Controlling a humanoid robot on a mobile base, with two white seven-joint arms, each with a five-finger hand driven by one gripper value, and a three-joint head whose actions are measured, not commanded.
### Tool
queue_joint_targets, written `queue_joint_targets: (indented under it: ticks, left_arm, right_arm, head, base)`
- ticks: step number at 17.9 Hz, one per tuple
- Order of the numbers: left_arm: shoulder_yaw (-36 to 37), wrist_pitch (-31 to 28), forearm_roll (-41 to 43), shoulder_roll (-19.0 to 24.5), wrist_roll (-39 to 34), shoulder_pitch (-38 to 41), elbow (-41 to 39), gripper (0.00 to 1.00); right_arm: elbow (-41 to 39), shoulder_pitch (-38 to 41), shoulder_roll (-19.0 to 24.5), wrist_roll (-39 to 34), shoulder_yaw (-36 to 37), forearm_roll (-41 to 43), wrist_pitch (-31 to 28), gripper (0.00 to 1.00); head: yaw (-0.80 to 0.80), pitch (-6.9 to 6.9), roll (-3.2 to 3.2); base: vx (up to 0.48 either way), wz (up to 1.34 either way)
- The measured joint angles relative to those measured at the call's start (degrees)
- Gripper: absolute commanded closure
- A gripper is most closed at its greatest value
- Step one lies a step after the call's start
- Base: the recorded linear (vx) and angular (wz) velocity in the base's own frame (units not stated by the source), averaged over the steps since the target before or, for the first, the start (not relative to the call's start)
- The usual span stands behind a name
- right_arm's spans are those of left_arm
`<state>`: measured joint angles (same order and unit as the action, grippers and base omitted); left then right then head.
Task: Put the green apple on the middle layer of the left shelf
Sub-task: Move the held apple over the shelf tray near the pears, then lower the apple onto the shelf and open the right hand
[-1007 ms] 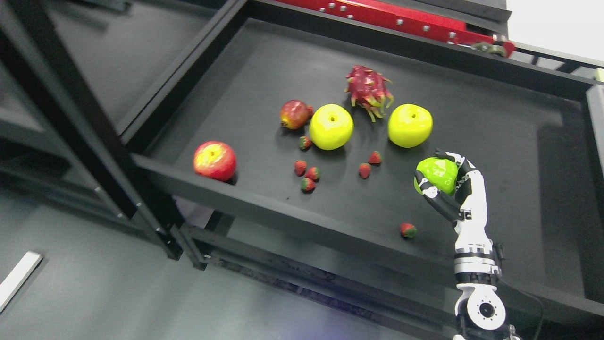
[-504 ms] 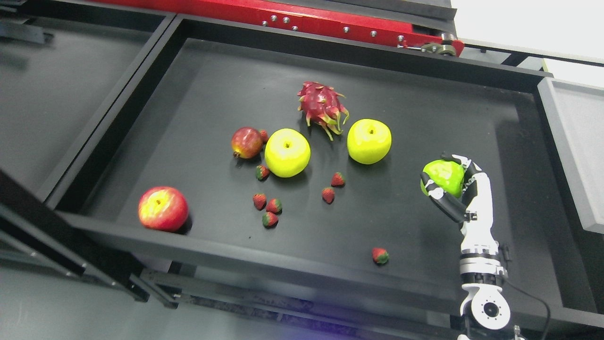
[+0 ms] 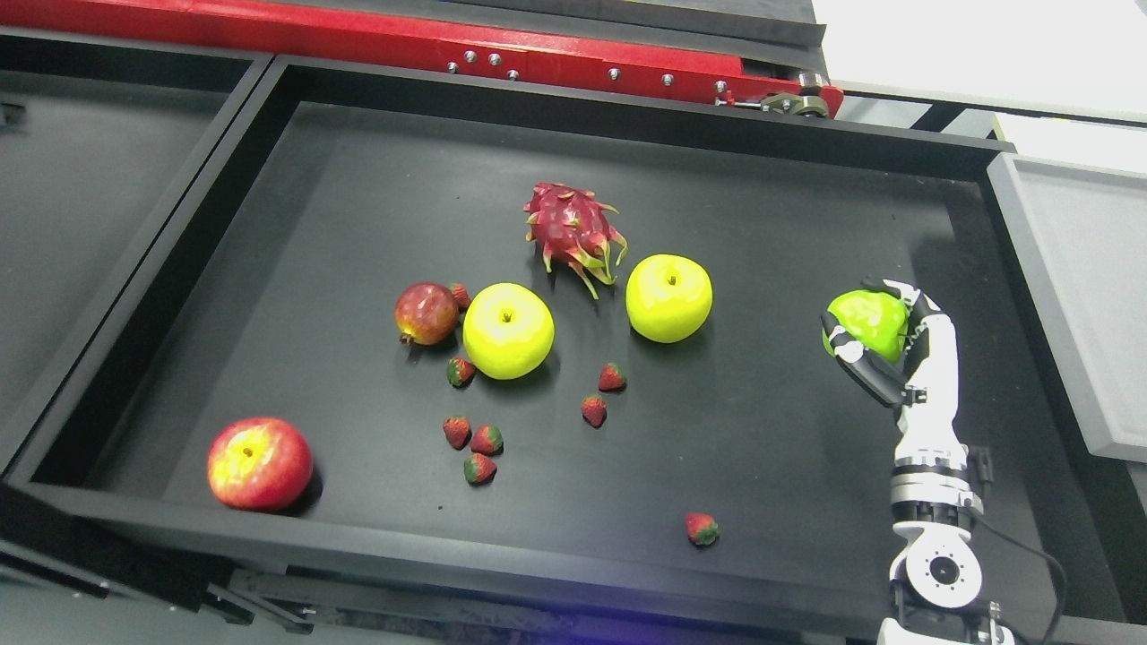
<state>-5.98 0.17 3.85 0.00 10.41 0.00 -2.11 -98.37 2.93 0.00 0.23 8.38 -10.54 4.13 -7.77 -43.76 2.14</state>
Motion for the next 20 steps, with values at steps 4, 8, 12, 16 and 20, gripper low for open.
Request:
queue_joint_targets:
  ticks: [4,8,12,16,20]
  left_arm:
    - [0.00,0.07,0.00,0.00,0.00,0.00,0.00,0.00]
    - [0.00,0.20,0.00,0.00,0.00,0.00,0.00,0.00]
    - [0.00,0.23,0.00,0.00,0.00,0.00,0.00,0.00]
    - [0.00,0.23,0.00,0.00,0.00,0.01,0.00,0.00]
    - [0.00,0.24,0.00,0.00,0.00,0.00,0.00,0.00]
  right_arm:
    - [0.24,-0.02,0.00,0.06,0.59,-0.48,-1.05,0.98]
    - [1.53,-1.48,0.00,-1.47,0.73,-1.03,-2.57,0.00]
    - [2.83,-2.20,0.00,-1.81,0.08,-1.33,-3.53,0.00]
    - [3.67,-2.59,0.00,-1.67,-0.62,-1.08,0.18,0.00]
    - [4.29,-2.35,0.00,-0.09,-0.93,-0.12,4.14,0.00]
  head:
    - [0.00,0.00,0.00]
    - [0.00,0.01,0.00]
    - [0.00,0.01,0.00]
    - [0.00,0.01,0.00]
    - [0.00,0.01,0.00]
  base:
    - [0.050,-0.05]
    - [0.014,-0.02]
    - [0.000,0.00]
    - [0.000,0.00]
    - [0.000,0.00]
